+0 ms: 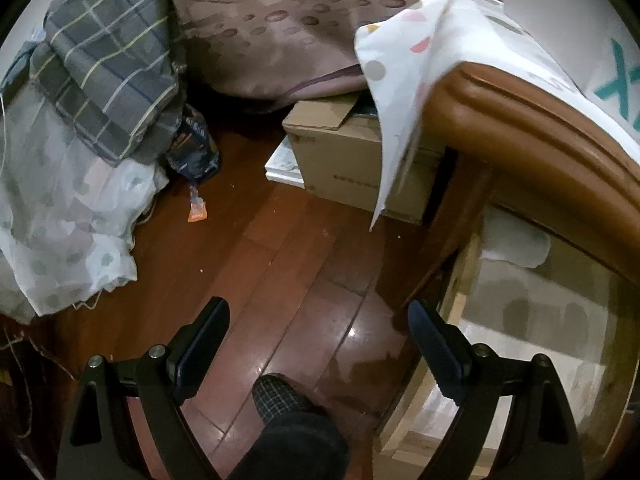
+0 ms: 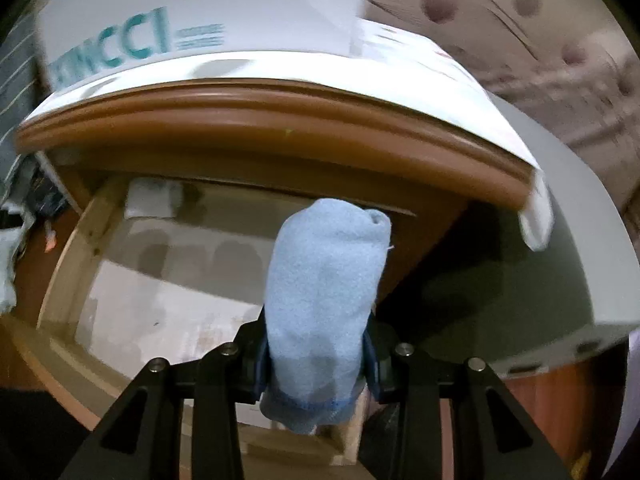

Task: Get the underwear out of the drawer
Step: 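Lift the light blue underwear out of the drawer with the right tool, then grasp the white rolled underwear with the left tool while the right holds the blue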

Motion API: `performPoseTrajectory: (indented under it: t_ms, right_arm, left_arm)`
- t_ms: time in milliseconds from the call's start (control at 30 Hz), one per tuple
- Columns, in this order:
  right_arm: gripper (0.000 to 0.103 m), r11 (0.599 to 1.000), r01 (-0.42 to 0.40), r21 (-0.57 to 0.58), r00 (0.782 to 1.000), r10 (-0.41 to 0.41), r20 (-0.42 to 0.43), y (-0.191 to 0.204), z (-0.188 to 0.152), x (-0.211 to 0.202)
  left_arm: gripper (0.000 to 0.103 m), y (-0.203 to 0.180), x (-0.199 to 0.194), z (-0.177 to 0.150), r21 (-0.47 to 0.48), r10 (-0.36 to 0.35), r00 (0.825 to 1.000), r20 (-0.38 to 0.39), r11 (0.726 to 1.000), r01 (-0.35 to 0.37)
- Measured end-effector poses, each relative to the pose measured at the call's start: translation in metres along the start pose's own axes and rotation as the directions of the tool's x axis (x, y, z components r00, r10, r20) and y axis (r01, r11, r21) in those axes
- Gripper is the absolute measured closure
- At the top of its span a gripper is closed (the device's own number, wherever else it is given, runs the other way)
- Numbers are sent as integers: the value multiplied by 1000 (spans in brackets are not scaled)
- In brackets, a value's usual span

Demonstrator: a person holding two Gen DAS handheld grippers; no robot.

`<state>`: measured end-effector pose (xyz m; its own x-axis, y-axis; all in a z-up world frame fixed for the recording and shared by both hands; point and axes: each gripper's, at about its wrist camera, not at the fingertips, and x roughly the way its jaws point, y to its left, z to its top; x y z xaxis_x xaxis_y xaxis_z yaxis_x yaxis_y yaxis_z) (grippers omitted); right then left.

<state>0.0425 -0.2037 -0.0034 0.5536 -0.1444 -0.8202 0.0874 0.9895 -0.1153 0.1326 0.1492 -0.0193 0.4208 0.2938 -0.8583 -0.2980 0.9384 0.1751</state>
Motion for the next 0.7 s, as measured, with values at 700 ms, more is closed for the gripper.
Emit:
performPoseTrajectory:
  t_ms: [700]
  right_arm:
    - [66,968,77,237,997,-79,-2,-76,-9,-19]
  left_arm:
    - [14,-90,-20,-45,353,54,983,175,929,-114]
